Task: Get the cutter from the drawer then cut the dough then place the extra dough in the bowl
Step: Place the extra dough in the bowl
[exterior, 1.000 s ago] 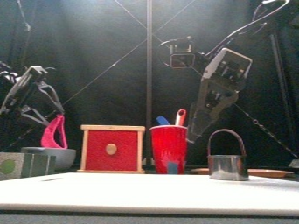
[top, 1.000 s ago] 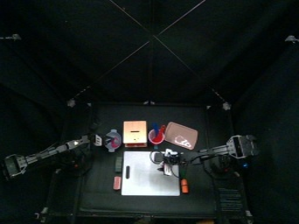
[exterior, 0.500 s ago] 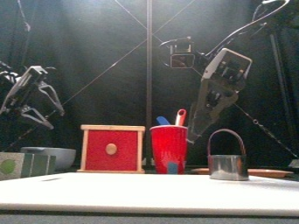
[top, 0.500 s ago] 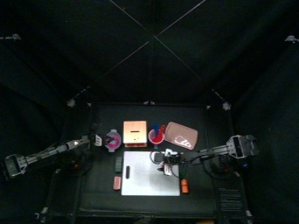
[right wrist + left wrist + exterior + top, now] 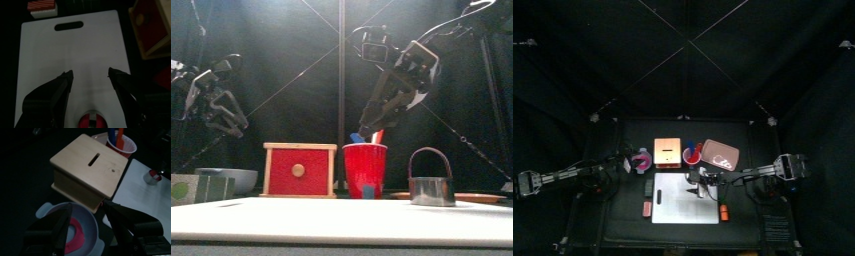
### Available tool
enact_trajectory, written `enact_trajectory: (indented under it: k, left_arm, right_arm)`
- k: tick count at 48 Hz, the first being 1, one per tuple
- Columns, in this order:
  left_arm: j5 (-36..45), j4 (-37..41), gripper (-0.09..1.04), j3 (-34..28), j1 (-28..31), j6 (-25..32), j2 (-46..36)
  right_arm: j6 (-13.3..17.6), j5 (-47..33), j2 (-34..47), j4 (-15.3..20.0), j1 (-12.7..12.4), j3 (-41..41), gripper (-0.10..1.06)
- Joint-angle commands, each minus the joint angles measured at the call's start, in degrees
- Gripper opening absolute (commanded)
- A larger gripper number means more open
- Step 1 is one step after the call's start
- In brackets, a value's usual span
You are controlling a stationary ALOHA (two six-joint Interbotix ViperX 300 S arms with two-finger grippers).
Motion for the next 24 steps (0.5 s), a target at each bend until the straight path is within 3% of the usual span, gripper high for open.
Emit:
enact_trajectory:
  k: [1,14,24]
  left_arm:
    - [-4.39,5.71,0.87,0.18,-3.25,0.09,0.09]
    - [-15.56,22.15,0.87,2.02,-12.22,-0.26,0.18]
    - [-16.79,22.32,0.87,2.81,-13.10,-0.35,0.18]
  right_arm:
    - [-0.09,-1.58,-2.29,-0.53,-0.97,-0.62,0.91]
    - [0.00,-4.57,-2.29,-1.32,-2.99,-0.09,0.91]
    - [0.00,-5.54,-2.29,-1.41,-3.43,0.00,0.91]
